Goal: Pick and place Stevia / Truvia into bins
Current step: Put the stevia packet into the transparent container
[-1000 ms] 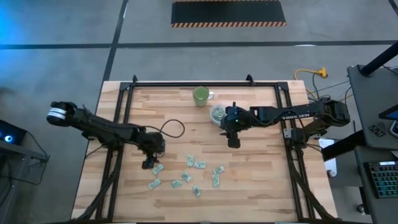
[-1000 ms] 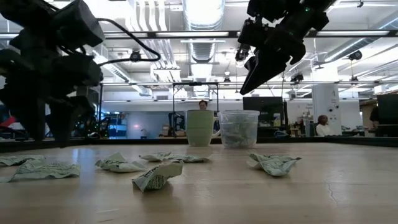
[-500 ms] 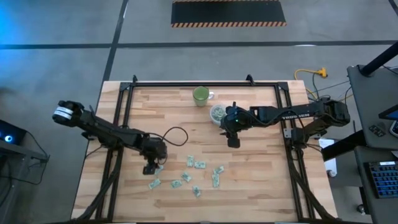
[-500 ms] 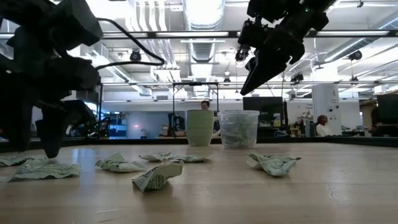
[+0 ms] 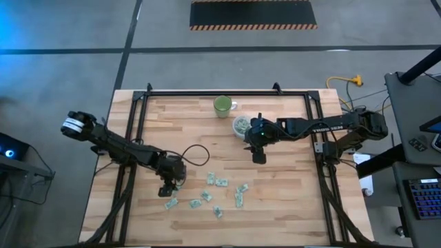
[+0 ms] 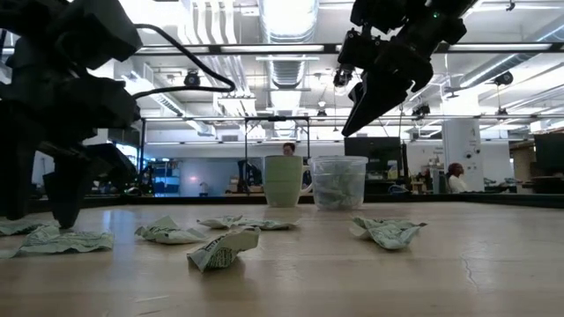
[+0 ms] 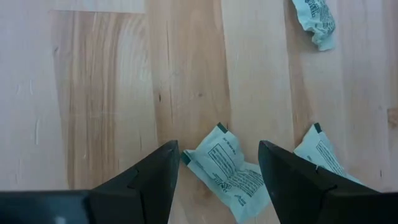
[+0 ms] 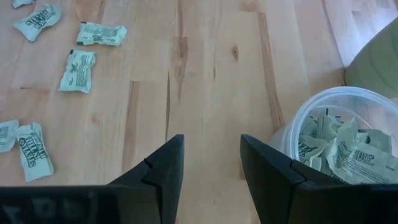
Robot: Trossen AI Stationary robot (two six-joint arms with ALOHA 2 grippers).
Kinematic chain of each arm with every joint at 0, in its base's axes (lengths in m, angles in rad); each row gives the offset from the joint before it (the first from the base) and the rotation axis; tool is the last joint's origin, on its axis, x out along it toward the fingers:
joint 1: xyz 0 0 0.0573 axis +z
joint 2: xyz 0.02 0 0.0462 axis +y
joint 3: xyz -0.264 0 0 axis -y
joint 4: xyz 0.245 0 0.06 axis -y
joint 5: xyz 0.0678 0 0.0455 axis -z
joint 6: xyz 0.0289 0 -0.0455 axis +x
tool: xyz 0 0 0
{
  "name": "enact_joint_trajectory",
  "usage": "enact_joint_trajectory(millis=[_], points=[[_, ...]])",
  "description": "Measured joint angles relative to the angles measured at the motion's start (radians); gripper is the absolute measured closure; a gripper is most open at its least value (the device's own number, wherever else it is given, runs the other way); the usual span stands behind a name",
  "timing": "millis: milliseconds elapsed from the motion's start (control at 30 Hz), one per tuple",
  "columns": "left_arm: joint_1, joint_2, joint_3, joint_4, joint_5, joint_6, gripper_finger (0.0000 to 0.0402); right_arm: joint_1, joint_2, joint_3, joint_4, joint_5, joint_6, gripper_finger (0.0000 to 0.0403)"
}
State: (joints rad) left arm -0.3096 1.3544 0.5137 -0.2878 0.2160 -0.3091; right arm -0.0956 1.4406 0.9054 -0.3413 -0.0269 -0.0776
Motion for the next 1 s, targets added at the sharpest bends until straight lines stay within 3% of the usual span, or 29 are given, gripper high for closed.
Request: enact_joint_trajectory(millis=[200,633,1000], points=[[0.000,0.001,0.000,-0.004,-0.013,0.001,0.0208,0.000,0.000,-0.006,0.000,0.000,0.000,0.0255],[0.000,0.001,-0.001,-0.009,-0.030,0.002,0.0334,0.000,0.000,-0.011,0.000,0.000,0.000,0.0254],[-0.002,-0.012,0.020,-0.020,-0.020,0.103,0.0395,0.000,0.000,-0.011,0.000,0.000,0.000,0.0255]])
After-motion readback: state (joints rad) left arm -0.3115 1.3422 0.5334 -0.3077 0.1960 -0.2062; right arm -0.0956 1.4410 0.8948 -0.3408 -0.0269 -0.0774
